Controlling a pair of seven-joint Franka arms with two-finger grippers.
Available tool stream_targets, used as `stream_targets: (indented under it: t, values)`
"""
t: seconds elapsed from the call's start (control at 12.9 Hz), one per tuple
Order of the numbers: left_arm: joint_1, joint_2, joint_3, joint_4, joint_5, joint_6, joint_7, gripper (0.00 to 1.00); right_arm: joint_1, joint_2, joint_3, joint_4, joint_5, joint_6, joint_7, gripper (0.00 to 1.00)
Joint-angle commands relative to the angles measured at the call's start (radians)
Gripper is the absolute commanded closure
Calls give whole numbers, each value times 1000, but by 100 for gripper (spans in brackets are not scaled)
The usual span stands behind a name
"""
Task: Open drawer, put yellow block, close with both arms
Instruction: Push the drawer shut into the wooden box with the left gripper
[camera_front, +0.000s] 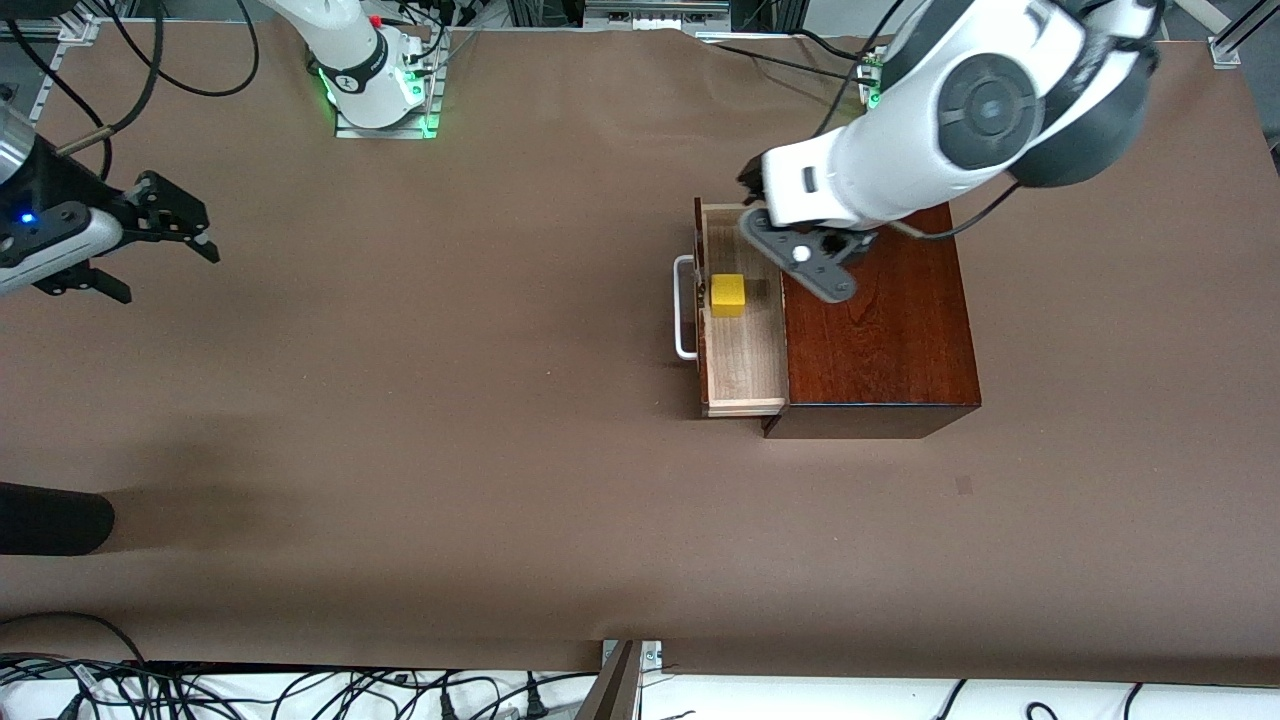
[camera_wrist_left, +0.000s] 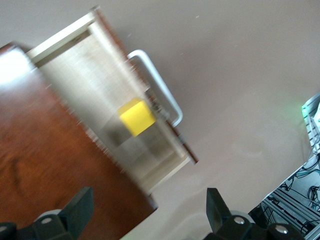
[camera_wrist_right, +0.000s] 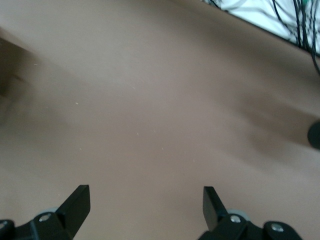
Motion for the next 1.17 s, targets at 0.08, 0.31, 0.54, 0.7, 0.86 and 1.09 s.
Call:
stream_targets:
  t: [0.08, 0.31, 0.54, 0.7, 0.86, 1.09]
  values:
    - [-157, 105, 5, 75, -21, 153, -6, 0, -85, -34, 94, -68, -21, 18, 123, 0]
    - [-203, 154, 6, 72, -8, 262, 54, 0, -89, -34, 123, -68, -47, 19, 151, 0]
    - [-245, 241, 2, 61, 113, 337, 398, 0, -83, -31, 125, -61, -84, 13, 161, 0]
    - [-279, 291, 6, 62, 116, 339, 543, 0, -82, -25, 123, -58, -85, 19, 160, 0]
    - [-285, 315, 3, 59, 174, 339, 636, 0, -78, -20, 125, -44, -88, 25, 160, 0]
    - [-294, 318, 3, 43, 276, 330, 697, 0, -76, -20, 123, -34, -87, 18, 161, 0]
